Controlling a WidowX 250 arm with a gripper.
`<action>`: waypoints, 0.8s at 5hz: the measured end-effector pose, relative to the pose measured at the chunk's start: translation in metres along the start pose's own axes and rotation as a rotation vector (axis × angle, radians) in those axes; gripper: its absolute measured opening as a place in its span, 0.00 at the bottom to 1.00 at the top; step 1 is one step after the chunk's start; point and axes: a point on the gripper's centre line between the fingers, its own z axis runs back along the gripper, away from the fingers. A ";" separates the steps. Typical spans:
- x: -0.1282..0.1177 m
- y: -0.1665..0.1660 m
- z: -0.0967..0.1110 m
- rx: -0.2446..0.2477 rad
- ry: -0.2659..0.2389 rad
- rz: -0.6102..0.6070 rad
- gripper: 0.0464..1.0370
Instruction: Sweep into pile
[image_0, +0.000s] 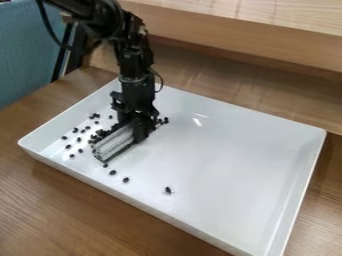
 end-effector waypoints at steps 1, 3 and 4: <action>-0.002 0.010 -0.001 0.017 -0.007 -0.002 0.35; -0.016 0.040 -0.002 0.016 -0.012 0.067 0.35; -0.023 0.054 -0.002 0.001 -0.005 0.109 0.35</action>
